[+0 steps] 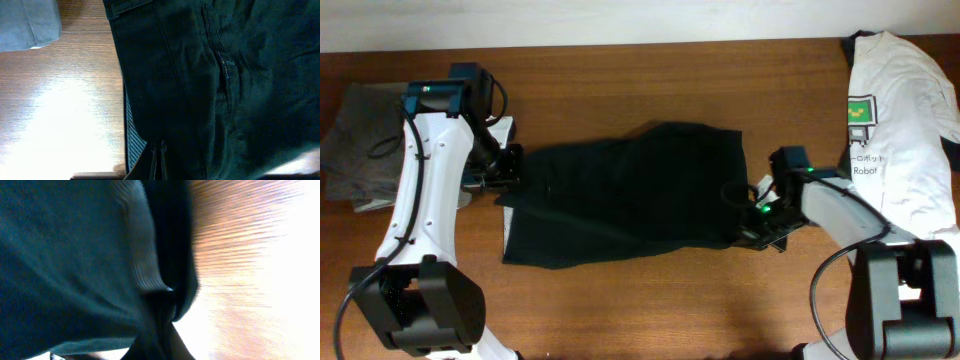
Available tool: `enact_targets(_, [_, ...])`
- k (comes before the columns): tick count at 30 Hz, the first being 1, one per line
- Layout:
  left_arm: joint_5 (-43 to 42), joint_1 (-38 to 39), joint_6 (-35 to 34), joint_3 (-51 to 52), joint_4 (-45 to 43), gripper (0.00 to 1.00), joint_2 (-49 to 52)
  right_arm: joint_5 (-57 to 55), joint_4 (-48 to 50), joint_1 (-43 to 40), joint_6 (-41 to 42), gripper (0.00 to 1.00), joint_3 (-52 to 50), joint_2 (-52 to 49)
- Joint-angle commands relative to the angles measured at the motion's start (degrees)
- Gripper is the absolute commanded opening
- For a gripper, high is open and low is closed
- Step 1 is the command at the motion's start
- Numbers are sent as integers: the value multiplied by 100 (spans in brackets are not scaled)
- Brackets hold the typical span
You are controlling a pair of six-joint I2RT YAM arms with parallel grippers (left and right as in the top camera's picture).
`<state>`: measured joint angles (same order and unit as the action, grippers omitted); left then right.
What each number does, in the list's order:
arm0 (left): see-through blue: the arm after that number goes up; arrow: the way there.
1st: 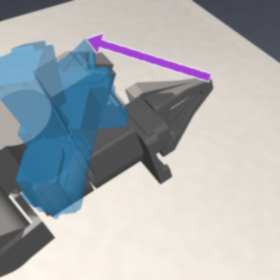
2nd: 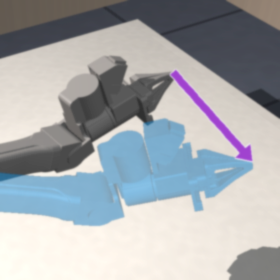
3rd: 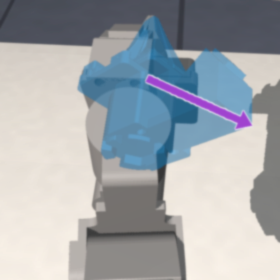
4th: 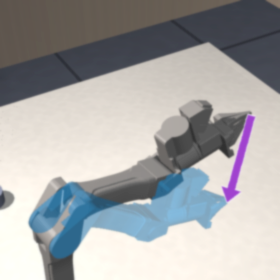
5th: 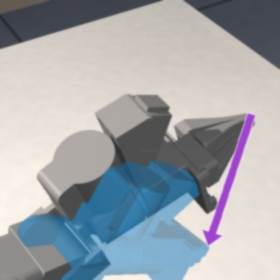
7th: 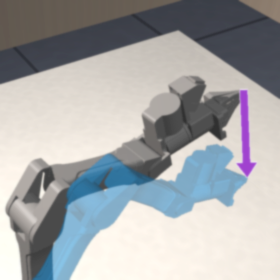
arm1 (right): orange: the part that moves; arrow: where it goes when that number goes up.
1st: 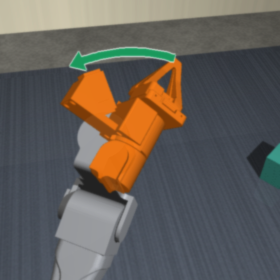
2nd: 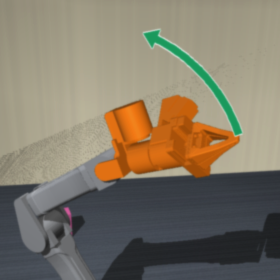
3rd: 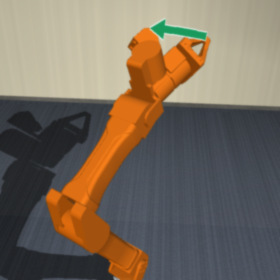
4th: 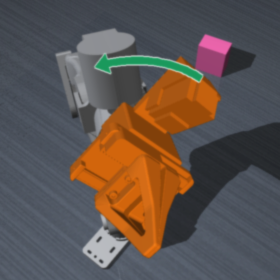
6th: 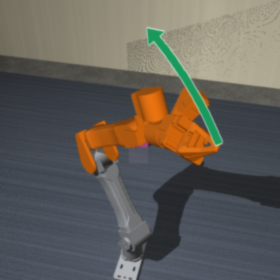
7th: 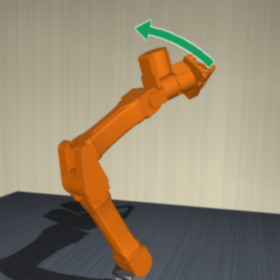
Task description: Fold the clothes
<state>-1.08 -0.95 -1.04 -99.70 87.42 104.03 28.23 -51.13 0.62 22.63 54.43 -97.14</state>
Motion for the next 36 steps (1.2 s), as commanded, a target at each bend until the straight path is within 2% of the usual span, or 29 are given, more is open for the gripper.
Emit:
enact_targets(1, [-20,-7,68,-48,-33,5,-109,-85,-304,-575,-555,4,144,199])
enact_targets(4, [-22,-7,68,-48,-35,5,-109,-330,-544,-962,-634,4,144,197])
enact_targets(5, [-22,-7,68,-48,-57,5,-109,-269,-525,-968,-772,24,151,197])
enact_targets(7, [-22,-7,68,-48,-61,5,-109,-188,-522,-964,-935,52,151,197])
enact_targets(8, [-22,4,68,-48,-66,5,-109,-186,-459,-964,-933,59,151,197])
enact_targets(9, [-22,4,68,-48,-85,5,-109,-186,-376,-964,-933,63,144,197])
enact_targets(14, [-22,9,68,-48,-98,5,-109,-17,-195,-763,-868,63,-48,190])
enact_targets(16, [-22,9,68,-48,-101,5,-109,-197,42,-461,-686,51,-70,166])
enact_targets(17, [-22,9,68,-48,-98,5,-109,-245,72,-385,-623,26,-70,153])
enact_targets(18, [-22,9,68,-48,-101,5,-109,-341,219,-361,-610,11,-70,153])
enact_targets(19, [-22,9,68,-48,-101,5,-109,-337,352,-378,-610,5,-66,153])
enact_targets(22, [-20,9,70,-48,-101,5,-109,-304,181,-483,-879,6,341,382])
enact_targets(23, [-20,9,70,-48,-103,5,-109,-321,136,-476,-914,33,382,466])
enact_targets(24, [-20,9,70,-48,-107,5,-109,-411,72,-476,-916,53,367,457])
enact_targets(27, [-20,9,70,-48,-125,5,-109,-922,101,-476,-914,27,22,398])
enact_targets(28, [-20,9,70,-48,-127,5,-109,-922,31,-476,-918,23,-68,398])
enact_targets(30, [-20,9,70,-48,-138,5,-109,-944,-72,-476,-1040,22,-199,398])
enact_targets(35, [-20,9,70,-48,-188,6,-109,-916,577,-483,-1342,22,-750,400])
enact_targets(36, [-22,9,70,-48,-192,6,-109,-796,671,-481,-1390,26,-750,400])
